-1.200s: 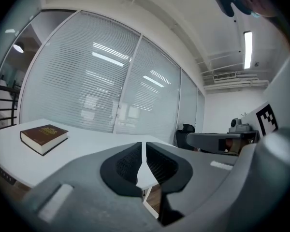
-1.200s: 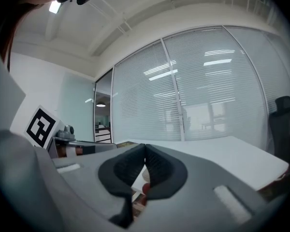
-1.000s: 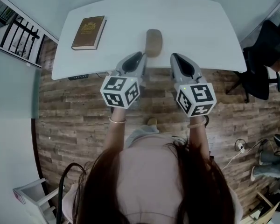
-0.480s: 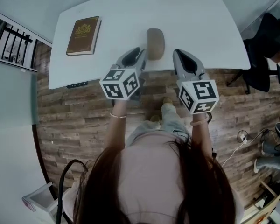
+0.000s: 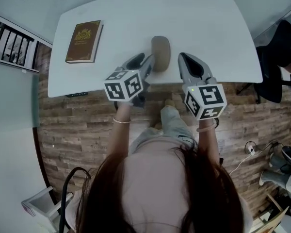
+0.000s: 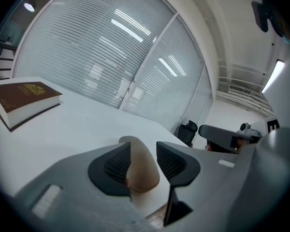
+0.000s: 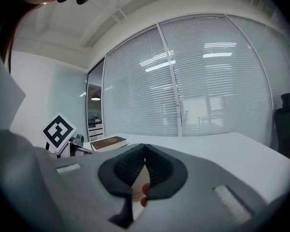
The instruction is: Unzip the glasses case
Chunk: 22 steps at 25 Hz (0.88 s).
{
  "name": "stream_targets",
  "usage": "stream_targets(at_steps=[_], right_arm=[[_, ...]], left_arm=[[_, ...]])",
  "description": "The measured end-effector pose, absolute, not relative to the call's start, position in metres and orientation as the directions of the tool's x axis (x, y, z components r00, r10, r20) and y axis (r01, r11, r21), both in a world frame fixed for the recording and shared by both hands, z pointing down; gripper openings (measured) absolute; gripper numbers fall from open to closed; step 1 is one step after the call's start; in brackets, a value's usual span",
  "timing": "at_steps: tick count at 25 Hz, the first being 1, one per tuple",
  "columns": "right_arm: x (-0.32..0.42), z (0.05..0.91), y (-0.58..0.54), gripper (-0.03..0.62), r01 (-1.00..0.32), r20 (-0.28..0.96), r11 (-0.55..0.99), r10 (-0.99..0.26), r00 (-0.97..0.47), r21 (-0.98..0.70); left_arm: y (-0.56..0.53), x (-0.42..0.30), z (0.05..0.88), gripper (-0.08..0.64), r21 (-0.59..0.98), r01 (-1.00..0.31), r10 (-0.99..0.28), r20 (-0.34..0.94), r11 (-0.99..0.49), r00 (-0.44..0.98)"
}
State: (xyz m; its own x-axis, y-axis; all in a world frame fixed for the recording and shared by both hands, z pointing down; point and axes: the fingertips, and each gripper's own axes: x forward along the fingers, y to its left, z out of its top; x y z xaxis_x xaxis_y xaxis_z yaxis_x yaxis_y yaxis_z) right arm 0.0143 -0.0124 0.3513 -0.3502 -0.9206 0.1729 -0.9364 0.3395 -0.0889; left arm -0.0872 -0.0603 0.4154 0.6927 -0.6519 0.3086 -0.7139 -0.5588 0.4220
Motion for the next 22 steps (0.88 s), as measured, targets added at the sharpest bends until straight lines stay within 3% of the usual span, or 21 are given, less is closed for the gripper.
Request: stream_targets(at_steps=[22], right_arm=[[0.047, 0.371, -0.091, 0.002, -0.879, 0.200, 0.455, -0.857, -0.476, -0.141]], left_arm=[[-0.114, -0.054, 0.474, 0.292, 0.554, -0.722, -0.556, 0.474, -0.415, 0.683]])
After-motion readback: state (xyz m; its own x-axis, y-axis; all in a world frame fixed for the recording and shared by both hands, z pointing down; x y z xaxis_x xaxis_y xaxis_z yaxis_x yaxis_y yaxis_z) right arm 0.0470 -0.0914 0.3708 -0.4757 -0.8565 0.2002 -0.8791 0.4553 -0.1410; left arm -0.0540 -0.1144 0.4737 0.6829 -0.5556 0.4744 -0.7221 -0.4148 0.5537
